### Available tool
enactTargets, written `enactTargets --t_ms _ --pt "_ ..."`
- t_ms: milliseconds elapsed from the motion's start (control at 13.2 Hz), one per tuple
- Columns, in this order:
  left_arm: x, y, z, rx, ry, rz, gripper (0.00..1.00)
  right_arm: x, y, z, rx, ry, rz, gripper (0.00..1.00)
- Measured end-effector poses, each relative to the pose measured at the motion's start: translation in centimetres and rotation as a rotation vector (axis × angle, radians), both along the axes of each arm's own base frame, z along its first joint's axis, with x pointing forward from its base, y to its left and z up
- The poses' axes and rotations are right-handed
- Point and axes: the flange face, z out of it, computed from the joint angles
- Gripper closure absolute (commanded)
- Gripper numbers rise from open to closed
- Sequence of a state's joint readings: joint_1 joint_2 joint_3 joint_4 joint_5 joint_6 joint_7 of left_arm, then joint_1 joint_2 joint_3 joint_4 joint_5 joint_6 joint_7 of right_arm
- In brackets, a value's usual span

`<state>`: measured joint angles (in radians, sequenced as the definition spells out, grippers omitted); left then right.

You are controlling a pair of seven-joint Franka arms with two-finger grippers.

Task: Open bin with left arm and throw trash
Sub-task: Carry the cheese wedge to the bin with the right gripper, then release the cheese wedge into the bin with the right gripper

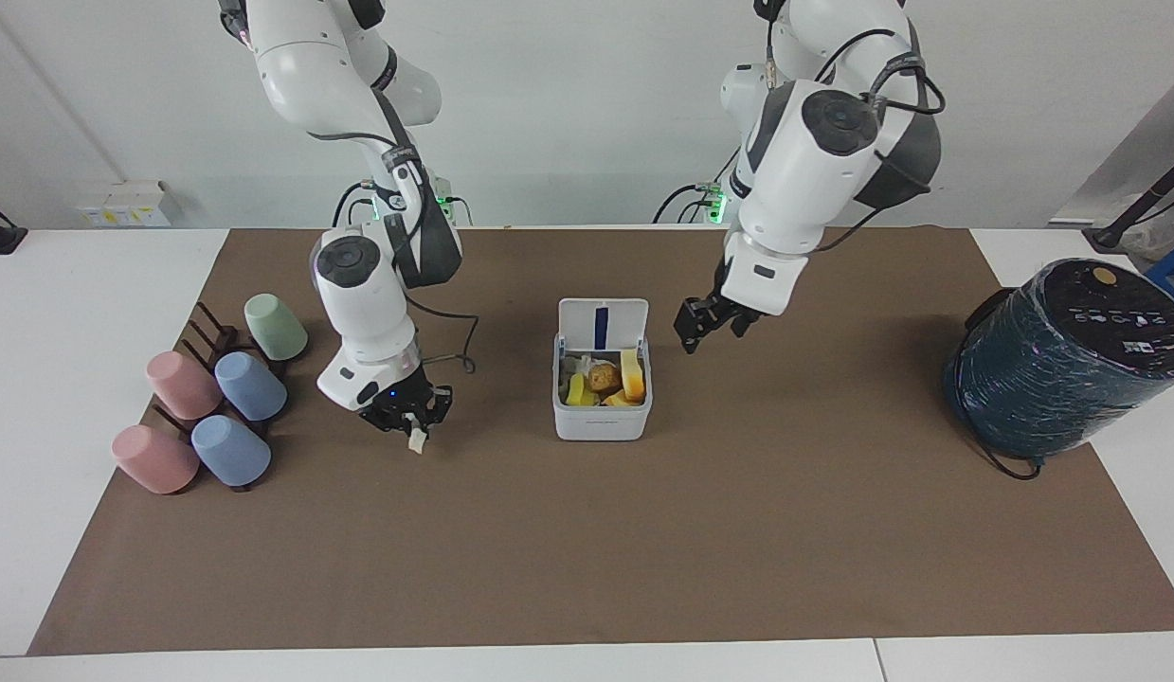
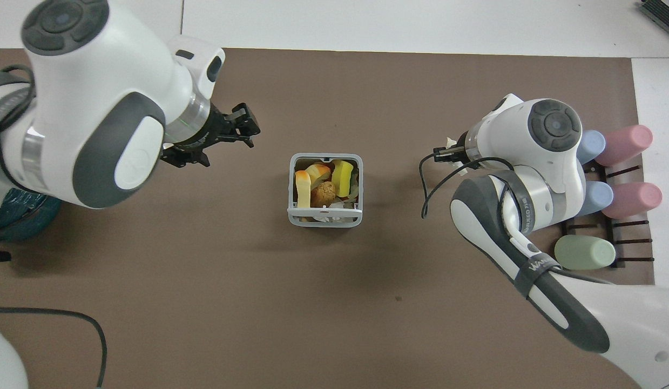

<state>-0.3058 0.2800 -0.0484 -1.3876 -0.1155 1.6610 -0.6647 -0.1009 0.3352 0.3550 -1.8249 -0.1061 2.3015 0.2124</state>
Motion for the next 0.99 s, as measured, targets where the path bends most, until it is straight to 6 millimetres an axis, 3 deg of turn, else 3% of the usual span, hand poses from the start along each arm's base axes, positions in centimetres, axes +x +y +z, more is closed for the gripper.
enactTargets --t_ms 228,304,456,532,912,988 --pt "0.1 9.7 3.8 0.002 0.019 -0.068 0.16 -0.1 5.6 4.8 0.054 -0.018 -0.096 1.0" --pt "-0.5 12.9 5.0 0.0 0.028 -0.1 0.15 -0.5 7.8 5.7 0.074 -0.026 -0.131 1.0" --pt "-1.8 16.9 6.5 0.044 0.046 -0.185 0.1 -1.6 11.6 6.4 0.113 -0.029 -0.214 1.0" --pt "-2.3 17.7 7.1 0.075 0.049 -0.235 0.01 -2.1 13.2 6.3 0.139 -0.034 -0.262 1.0" --pt "-3.1 17.3 9.0 0.103 0.003 -0.32 0.0 -4.5 19.1 5.1 0.182 -0.005 -0.336 1.0" --pt "-2.9 17.3 9.1 0.104 -0.015 -0.324 0.0 -4.9 19.8 5.0 0.184 0.0 -0.341 0.75"
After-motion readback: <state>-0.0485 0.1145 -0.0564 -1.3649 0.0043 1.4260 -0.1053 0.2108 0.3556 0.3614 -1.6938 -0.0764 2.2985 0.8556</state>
